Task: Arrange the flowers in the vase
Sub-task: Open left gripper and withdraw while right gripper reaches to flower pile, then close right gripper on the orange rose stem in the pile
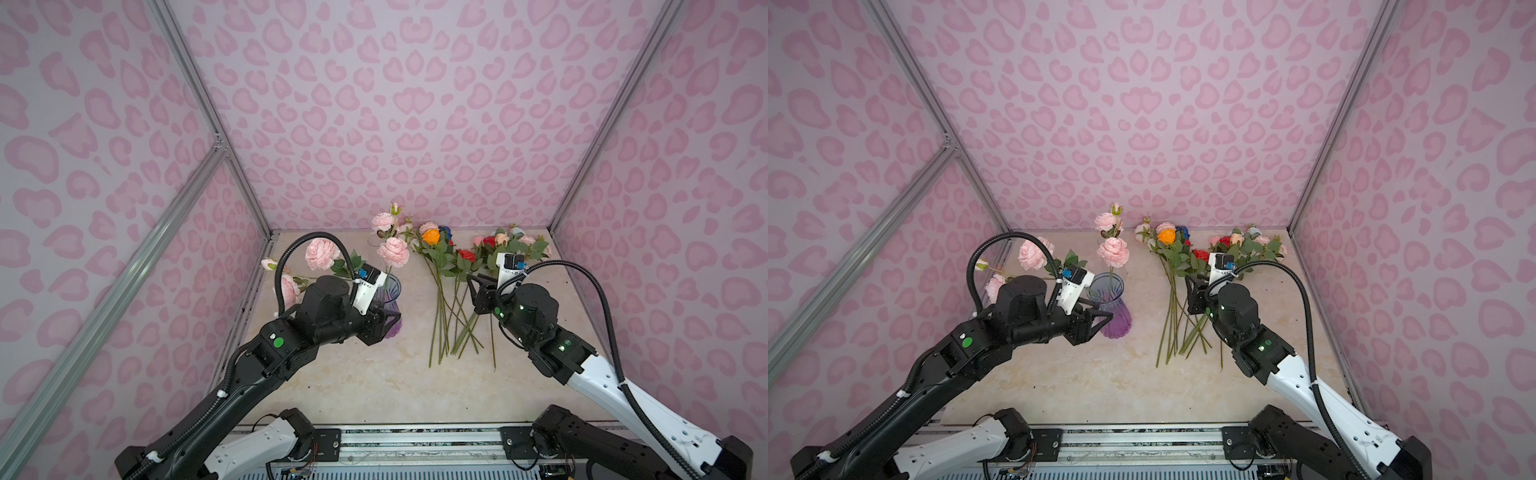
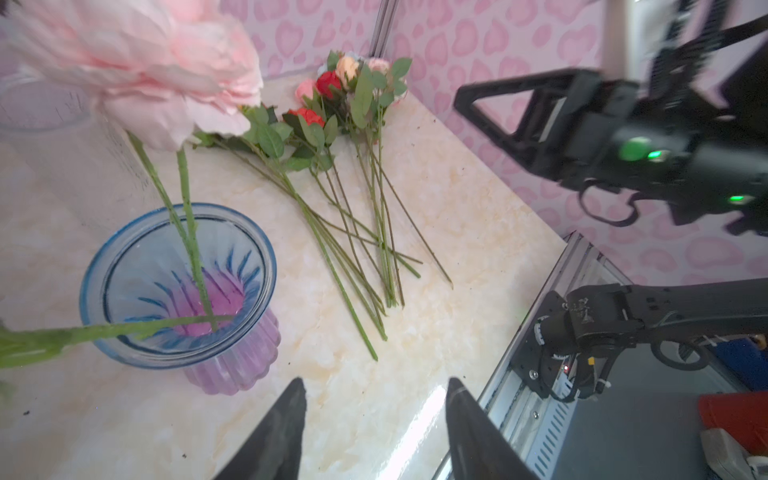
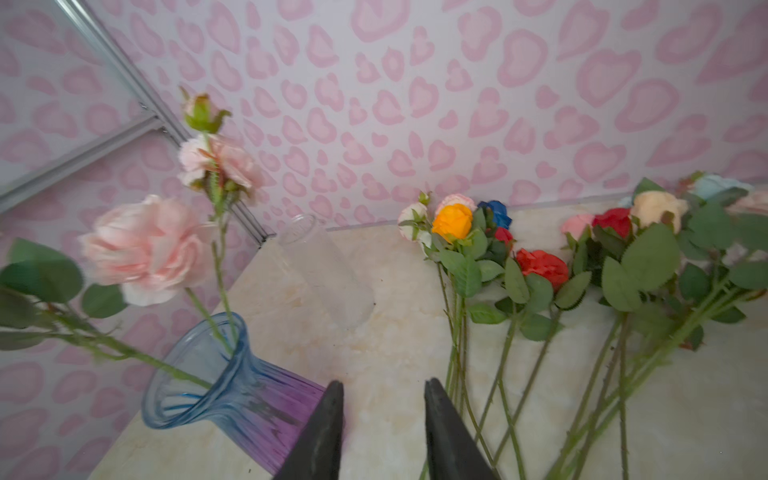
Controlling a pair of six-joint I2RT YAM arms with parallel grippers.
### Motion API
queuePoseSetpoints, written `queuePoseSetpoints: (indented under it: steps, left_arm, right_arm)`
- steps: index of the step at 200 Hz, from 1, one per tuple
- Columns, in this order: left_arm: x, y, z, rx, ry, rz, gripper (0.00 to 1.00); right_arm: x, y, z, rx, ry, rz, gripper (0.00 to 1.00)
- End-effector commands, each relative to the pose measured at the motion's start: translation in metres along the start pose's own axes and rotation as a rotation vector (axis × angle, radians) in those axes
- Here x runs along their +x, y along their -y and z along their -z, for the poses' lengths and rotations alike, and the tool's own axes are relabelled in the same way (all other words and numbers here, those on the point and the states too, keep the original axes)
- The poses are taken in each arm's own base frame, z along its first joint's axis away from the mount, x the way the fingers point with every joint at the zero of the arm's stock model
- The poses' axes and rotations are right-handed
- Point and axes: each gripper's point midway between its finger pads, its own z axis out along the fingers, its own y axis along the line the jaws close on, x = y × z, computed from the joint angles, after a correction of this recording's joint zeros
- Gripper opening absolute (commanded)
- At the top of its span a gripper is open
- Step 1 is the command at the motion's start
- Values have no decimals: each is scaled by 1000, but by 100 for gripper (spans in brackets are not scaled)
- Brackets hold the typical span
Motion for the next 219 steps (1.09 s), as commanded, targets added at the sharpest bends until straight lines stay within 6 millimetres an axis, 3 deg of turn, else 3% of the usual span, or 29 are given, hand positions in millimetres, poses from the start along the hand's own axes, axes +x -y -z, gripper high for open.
queuePoseSetpoints:
  steps: [1,39,78,119,155,185,219]
  left_arm:
    - [-40,9,17,43,260,15,55]
    - [-56,26,32,120,424,16,52]
    - [-61,37,14,162,487,52,48]
    - [-62,39,0,85,475,2,46]
    - [-57,25,-5,-7,454,0,46]
    - [-39,18,-11,-21,416,23,46]
    - [-24,11,-2,-35,399,53,47]
  right_arm:
    - [28,16,-20,39,-132,-57,25]
    - [59,36,-58,135,-259,-41,19]
    - [82,65,-94,228,-405,-69,19]
    - [104,96,-125,280,-503,-116,27]
    - [117,87,-151,192,-558,-116,26]
    - [124,77,-171,138,-575,-130,25]
    - [134,70,-194,110,-616,-126,24]
